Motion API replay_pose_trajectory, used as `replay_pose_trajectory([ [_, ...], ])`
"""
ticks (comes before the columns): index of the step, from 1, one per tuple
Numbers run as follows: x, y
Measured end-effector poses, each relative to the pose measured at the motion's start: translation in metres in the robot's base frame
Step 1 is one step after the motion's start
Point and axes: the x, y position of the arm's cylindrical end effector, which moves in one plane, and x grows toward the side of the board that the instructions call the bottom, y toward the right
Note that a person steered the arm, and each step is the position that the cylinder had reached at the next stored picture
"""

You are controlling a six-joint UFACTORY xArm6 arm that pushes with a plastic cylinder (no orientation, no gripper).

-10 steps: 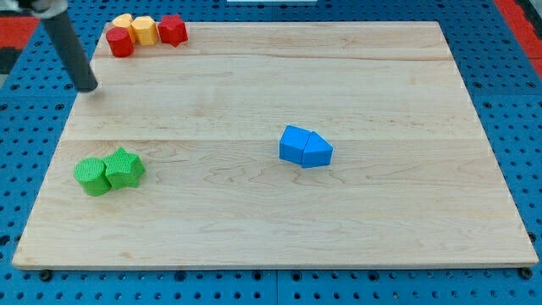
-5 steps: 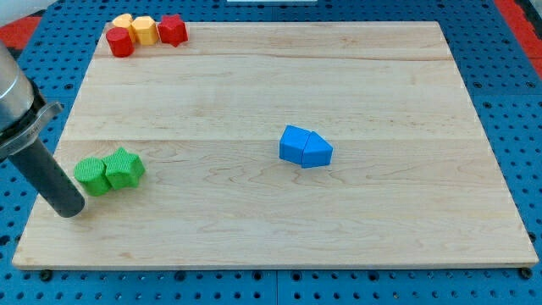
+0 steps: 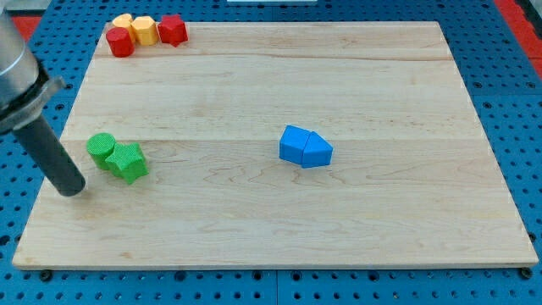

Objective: Push the green circle closer to yellows hexagon

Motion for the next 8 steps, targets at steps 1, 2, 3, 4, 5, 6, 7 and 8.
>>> replay_pose_trajectory([
  [1, -0.008, 0.008],
  [2, -0.039, 0.005],
  [3, -0.076, 0.004],
  [4, -0.088, 0.005],
  [5, -0.072, 0.024],
  [6, -0.079, 0.041],
  [7, -0.115, 0.042],
  [8, -0.155, 0.04],
])
